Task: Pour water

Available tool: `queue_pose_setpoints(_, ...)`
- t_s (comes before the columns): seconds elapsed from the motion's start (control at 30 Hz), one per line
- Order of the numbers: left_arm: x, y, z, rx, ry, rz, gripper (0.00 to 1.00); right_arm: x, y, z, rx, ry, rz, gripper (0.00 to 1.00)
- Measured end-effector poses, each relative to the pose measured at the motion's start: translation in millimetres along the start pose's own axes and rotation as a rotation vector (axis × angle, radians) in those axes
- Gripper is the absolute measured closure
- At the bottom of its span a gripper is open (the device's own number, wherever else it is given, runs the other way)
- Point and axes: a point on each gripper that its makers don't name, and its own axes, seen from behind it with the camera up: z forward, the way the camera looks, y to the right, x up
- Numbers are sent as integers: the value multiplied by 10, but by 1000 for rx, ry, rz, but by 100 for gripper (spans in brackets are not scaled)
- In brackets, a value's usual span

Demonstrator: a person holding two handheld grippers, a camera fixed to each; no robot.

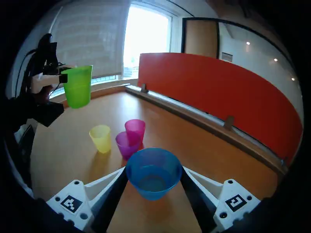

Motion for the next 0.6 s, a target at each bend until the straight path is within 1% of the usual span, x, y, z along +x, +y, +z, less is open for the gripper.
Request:
queue_pose_setpoints(0.3,49,52,-46,-6,1,17,11,429,-51,-235,-19,99,2,7)
queue_pose_setpoints(0.6,59,76,-75,-12,1,20,11,728,-163,-378,-16,169,-13,7)
